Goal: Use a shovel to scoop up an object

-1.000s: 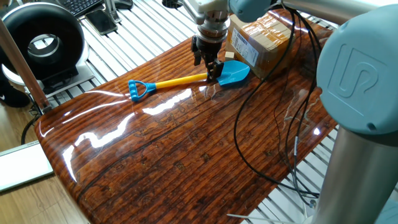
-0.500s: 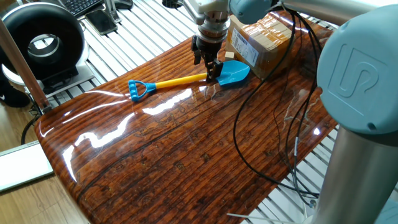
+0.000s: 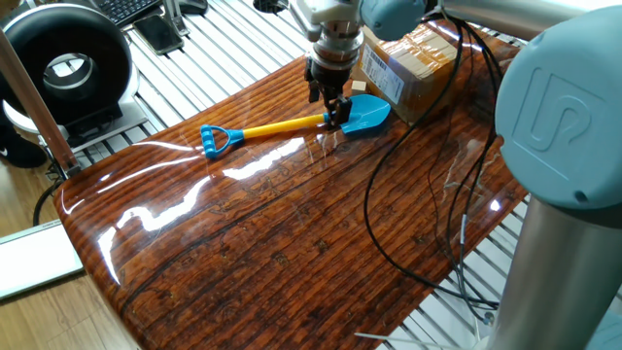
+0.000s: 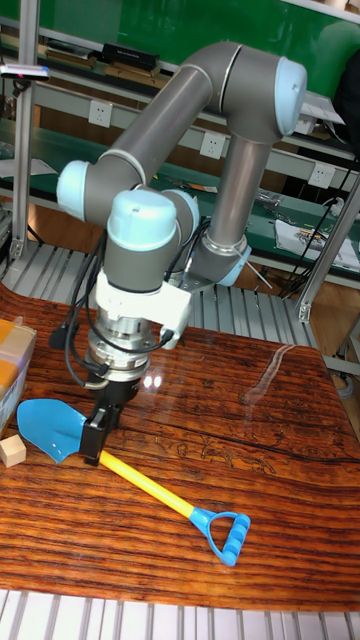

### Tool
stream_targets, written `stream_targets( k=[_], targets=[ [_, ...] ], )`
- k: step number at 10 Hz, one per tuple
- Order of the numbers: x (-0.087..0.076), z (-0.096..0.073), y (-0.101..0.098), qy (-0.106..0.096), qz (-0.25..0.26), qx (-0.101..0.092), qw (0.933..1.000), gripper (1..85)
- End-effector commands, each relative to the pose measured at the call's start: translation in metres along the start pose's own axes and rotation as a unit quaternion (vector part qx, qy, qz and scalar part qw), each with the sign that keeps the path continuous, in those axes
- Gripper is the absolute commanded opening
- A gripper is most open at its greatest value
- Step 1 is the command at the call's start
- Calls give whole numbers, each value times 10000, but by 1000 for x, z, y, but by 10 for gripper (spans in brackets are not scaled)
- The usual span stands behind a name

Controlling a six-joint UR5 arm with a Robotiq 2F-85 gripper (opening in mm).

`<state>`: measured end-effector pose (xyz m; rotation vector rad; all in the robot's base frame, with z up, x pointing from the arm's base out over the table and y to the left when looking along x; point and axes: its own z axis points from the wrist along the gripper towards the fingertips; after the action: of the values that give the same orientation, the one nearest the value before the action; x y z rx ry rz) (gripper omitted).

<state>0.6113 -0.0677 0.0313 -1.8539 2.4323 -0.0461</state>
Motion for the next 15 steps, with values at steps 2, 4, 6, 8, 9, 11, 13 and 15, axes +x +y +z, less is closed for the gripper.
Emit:
stream_targets(
  k=[2, 4, 6, 8, 9, 11, 13, 15],
  targets=[
    [-13, -35, 10, 88, 164, -33, 9998, 753],
    [-14, -53, 7, 163, 136, -20, 9998, 747],
    [-17, -53, 0, 112, -50, 114, 9999, 723],
    [-23, -53, -4, -6, -110, 177, 9998, 723],
    [-23, -53, -7, -7, -120, 240, 9996, 723],
    [-25, -53, -5, -50, -46, 214, 9997, 723],
    [-38, -58, -5, -100, 7, 160, 9998, 723],
    [-66, -56, -5, -152, 58, 145, 9998, 737]
  ],
)
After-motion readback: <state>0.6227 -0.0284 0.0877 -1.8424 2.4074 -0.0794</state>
